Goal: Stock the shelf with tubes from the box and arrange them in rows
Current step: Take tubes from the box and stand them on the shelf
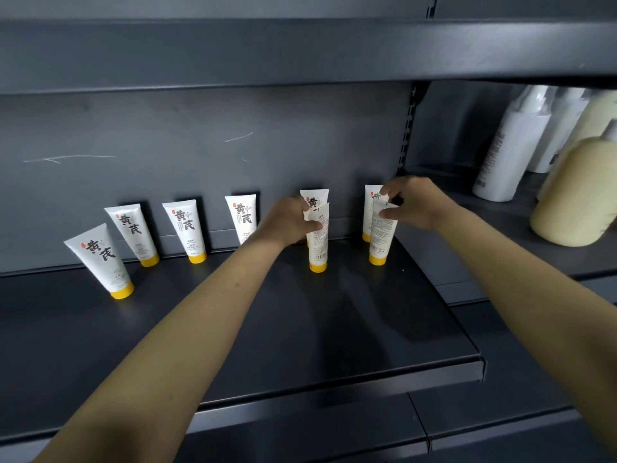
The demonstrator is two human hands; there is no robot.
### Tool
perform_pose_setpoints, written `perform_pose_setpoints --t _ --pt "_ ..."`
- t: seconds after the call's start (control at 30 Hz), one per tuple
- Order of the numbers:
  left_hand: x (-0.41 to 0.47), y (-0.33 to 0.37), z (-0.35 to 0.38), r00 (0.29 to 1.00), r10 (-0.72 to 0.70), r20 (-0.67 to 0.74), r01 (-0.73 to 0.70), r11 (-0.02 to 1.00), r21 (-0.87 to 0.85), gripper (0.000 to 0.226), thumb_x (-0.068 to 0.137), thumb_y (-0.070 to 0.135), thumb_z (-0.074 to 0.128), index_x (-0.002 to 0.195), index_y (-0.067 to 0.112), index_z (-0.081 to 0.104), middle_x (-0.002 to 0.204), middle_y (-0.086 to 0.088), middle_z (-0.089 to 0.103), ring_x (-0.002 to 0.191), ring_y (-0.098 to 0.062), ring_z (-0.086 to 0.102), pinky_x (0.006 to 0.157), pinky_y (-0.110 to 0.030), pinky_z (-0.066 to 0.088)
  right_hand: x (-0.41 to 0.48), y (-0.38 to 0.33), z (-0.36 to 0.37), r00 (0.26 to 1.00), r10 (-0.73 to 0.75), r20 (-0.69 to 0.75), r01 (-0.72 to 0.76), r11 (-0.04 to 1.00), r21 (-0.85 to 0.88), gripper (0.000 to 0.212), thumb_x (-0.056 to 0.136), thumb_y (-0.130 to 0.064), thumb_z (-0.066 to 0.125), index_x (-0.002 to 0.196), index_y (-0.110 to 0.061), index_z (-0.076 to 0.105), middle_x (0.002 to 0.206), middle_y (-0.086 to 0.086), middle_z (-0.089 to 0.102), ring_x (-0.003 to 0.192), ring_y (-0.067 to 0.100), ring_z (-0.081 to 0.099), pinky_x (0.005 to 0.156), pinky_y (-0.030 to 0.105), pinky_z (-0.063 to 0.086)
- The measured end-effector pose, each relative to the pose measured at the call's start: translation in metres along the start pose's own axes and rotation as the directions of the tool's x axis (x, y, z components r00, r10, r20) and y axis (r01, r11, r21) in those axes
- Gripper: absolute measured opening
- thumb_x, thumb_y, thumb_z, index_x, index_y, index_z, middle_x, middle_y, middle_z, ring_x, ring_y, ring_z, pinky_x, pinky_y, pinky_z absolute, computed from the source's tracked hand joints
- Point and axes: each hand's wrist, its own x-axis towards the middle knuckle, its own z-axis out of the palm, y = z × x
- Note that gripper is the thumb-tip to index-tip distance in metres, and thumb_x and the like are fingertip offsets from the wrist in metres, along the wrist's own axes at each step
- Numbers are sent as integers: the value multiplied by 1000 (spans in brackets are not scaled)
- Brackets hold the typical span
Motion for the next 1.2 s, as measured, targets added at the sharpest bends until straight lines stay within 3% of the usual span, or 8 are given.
perform_pose_setpoints --t 0.13,0.23,0.37,0.5,0.6,0.73,0.93,1.2 --pt "-13 11 -25 996 31 85 -45 984 173 55 78 33 74 125 12 54 123 -1 57 113 -19 55 90 -27 43 -12 -23 -28 984 -84 157 99 991 -91 46 78 -32 73 119 -18 58 115 -2 60 97 14 55 84 26 46" --pt "-31 24 -40 990 31 140 -66 965 253 60 79 34 74 131 15 49 132 -1 52 121 -19 50 98 -28 41 -23 -44 -46 943 -73 326 133 977 -165 51 78 -39 72 123 -23 54 114 -7 57 104 15 54 91 30 46" --pt "-64 41 -56 974 -4 227 -76 937 341 60 82 37 70 133 19 46 135 2 50 122 -18 49 92 -23 38 -43 -68 -62 862 -53 503 187 958 -218 59 80 -42 70 131 -28 45 122 -9 54 109 12 51 97 29 43" --pt "-104 48 -65 970 -34 241 -62 923 380 61 82 40 69 135 23 44 132 3 52 115 -17 51 88 -23 38 -61 -78 -69 837 -120 534 276 935 -222 61 80 -44 69 133 -28 43 126 -7 56 110 13 52 97 29 42" --pt "-139 44 -65 968 -91 233 4 937 351 60 81 40 70 133 23 45 126 2 55 106 -15 53 91 -24 41 -81 -72 -67 837 -204 508 283 956 -82 57 78 -44 71 128 -31 48 119 -10 57 107 11 54 90 26 43" --pt "-196 40 -49 952 -222 210 153 941 302 58 81 37 72 131 20 48 123 1 56 111 -18 55 98 -30 43 -128 -54 -49 832 -270 484 282 958 48 54 76 -40 74 123 -27 53 118 -6 59 100 12 57 85 24 45" --pt "-284 57 -22 912 -340 228 245 900 359 56 81 39 71 130 21 49 121 2 57 111 -18 55 99 -32 42 -192 -43 -54 739 -295 606 361 932 13 57 78 -44 72 127 -27 51 121 -8 57 108 12 54 94 25 43" --pt "-389 60 -42 888 -428 170 328 847 417 56 82 39 69 131 21 49 125 2 56 113 -19 54 99 -36 43 -250 -107 -35 582 -423 695 556 830 40 61 77 -47 71 131 -29 47 126 -7 55 111 14 54 100 32 43"
